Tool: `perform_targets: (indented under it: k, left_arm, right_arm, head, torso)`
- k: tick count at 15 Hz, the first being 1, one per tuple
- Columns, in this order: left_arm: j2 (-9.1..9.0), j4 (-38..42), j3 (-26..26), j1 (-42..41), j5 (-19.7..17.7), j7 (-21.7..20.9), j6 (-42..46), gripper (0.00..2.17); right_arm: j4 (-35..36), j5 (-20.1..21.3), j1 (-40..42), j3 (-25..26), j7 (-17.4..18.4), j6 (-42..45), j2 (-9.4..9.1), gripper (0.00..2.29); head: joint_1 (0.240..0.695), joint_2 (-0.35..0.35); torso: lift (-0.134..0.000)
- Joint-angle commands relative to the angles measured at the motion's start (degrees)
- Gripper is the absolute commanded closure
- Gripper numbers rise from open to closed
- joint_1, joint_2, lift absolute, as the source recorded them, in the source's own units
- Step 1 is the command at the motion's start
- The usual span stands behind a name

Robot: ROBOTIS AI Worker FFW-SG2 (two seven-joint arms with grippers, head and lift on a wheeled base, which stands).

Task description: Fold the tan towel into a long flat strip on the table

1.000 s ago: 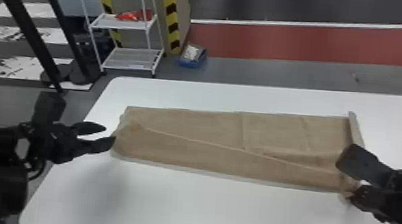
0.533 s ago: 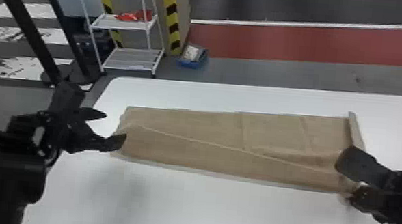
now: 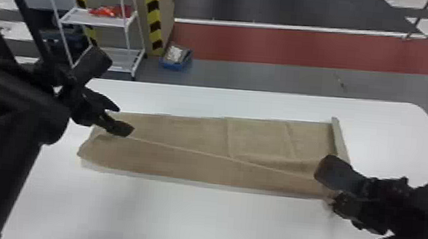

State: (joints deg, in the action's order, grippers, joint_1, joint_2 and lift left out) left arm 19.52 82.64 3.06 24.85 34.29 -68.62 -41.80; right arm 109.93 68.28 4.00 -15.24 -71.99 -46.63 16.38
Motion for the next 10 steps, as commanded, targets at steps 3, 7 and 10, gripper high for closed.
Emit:
perform_targets:
  k: [3, 7, 10]
  left_arm:
    - [3.07, -14.08, 6.26, 9.69, 4.82, -5.47, 2.99, 0.33]
    - [3.78, -21.82, 8.28, 11.89, 7.89, -6.08, 3.52, 0.33]
    - [3.25, -23.93, 8.19, 11.89, 8.16, -2.83, 4.40, 0.33]
  right_arm:
    - [-2.35, 0.01, -1.37, -1.64, -0.52, 0.26, -0.03, 1.41]
    - [-4.90, -0.26, -3.74, -4.45, -0.52, 0.79, -0.03, 1.41]
    - [-5.34, -0.26, -4.44, -5.77, -0.70, 0.79, -0.03, 1.41]
  head:
    - [0.695, 0.074]
    - [0.695, 0.117]
    - [0.695, 0.158]
  torso:
    - [-0.123]
    - [-0.123]
    - [-0.123]
